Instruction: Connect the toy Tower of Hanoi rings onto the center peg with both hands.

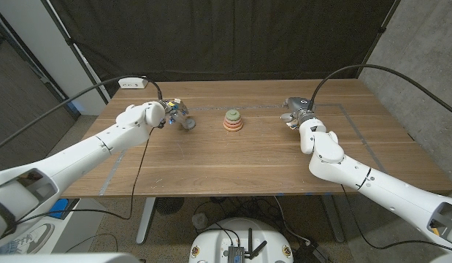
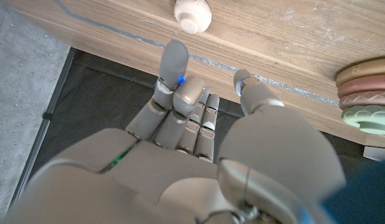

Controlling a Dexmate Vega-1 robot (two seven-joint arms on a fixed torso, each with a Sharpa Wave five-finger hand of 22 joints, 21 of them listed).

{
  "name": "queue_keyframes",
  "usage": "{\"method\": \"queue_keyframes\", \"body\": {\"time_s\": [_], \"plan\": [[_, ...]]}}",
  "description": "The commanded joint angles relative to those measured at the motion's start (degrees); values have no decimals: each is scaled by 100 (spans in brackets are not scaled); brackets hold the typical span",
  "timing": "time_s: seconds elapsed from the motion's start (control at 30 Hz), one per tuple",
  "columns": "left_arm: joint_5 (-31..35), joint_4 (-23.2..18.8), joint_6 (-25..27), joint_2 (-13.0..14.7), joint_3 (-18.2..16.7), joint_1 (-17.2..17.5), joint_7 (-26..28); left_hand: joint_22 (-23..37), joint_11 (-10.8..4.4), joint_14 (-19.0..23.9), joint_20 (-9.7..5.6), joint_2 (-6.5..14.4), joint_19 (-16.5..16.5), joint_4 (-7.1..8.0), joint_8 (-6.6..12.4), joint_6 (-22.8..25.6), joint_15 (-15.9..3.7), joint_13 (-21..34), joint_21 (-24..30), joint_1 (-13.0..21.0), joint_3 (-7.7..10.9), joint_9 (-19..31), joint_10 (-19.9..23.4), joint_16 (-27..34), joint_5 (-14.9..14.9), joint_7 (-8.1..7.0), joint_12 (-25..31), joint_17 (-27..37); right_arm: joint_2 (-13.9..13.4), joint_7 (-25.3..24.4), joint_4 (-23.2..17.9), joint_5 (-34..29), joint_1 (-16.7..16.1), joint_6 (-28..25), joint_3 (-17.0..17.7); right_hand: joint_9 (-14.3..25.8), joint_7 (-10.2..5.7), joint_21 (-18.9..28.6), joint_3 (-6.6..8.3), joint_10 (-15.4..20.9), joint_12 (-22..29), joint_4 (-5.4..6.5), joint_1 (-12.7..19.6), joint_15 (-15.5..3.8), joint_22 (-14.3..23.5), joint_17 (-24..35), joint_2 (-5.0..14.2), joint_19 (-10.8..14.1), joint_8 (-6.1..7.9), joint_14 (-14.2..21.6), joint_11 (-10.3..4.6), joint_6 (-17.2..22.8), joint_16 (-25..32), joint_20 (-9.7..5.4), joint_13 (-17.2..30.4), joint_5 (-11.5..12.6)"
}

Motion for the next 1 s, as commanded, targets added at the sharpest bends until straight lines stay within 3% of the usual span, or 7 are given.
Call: {"method": "queue_keyframes", "body": {"time_s": [0.03, 1.0], "plan": [[-83, 220, -100, -132, 83, -37, 93, 23, -8, 66, -715, 45, 43, -40, 52, 66, -127, 10, 32, 41, 0, -7, 69, 39, -28, -9, 44, 16, -28, -46, -39, 68, -49, -61, 34, 26, 16, -19, -25, 22, -4, 16, 11, 6, 5, 14, -11, -54, 24, 14, -30, 39, -13, -157, 30, 30], [-209, 395, -28, -204, 183, 24, 279, 26, -32, 76, -713, 113, 43, -66, 69, 149, -126, -37, 36, 196, 19, -6, 170, 98, -13, -31, 45, 40, -158, 13, -199, 155, -80, -174, 12, 35, 27, -12, -44, 44, -12, 19, -15, 5, 5, 3, 8, -37, 25, 19, -20, 62, -18, -158, 27, 49]]}}
